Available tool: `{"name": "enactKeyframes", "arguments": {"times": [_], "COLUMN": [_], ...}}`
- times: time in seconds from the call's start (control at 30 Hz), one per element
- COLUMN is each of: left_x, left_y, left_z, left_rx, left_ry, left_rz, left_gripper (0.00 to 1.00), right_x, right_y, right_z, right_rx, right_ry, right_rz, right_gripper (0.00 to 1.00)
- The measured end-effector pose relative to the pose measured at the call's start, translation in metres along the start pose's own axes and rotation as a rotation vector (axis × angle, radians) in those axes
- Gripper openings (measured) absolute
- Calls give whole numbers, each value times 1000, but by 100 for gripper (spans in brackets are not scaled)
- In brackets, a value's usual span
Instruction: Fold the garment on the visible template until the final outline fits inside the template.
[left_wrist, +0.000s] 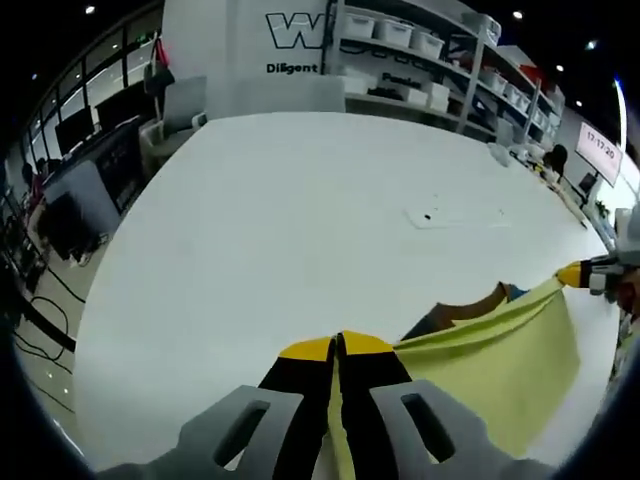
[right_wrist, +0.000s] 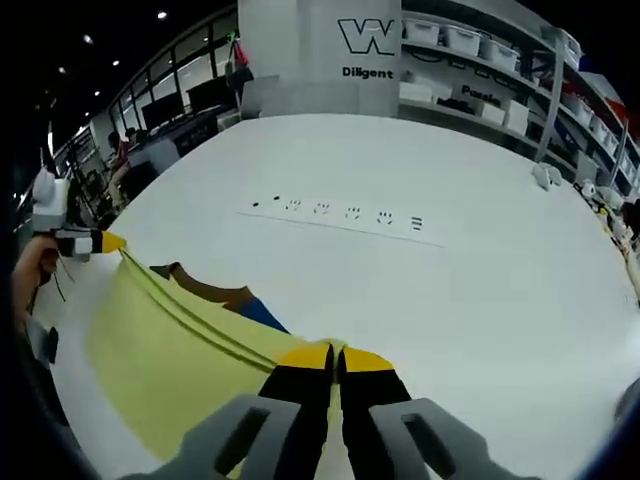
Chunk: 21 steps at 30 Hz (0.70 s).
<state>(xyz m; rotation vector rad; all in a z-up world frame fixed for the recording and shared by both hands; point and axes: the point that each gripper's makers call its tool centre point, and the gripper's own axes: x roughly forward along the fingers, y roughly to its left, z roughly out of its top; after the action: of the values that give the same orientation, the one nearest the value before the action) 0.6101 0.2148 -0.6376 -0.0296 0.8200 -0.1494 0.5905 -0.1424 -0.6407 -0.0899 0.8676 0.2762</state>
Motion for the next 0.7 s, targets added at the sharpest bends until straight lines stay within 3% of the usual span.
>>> {"name": "enactKeyframes", "arguments": {"times": [0.17, 0.2, 0.27, 0.33, 0.4, 0.57, 0.7], "left_x": [10, 11, 12, 10, 9, -3, -14], "left_y": [3, 3, 3, 3, 5, 7, 5], "left_z": [3, 8, 10, 13, 14, 14, 6], "left_rx": [1, 4, 4, 4, 2, -37, -30], "left_ry": [-21, -50, -56, -68, -75, -109, -112], "left_rz": [6, 1, -4, -11, -8, -28, -36], "left_gripper": [5, 5, 4, 4, 7, 25, 26], "right_x": [14, 16, 15, 9, 0, -17, -27], "right_y": [-4, -5, -11, -17, -19, -11, -5], "right_z": [1, 3, 13, 24, 24, 14, 4], "right_rx": [-6, 2, 85, 46, 38, 42, 54], "right_ry": [-2, -11, -73, -128, -142, -149, -151], "right_rz": [7, 9, -22, -35, -55, -29, -9], "right_gripper": [0, 0, 0, 1, 6, 17, 25]}}
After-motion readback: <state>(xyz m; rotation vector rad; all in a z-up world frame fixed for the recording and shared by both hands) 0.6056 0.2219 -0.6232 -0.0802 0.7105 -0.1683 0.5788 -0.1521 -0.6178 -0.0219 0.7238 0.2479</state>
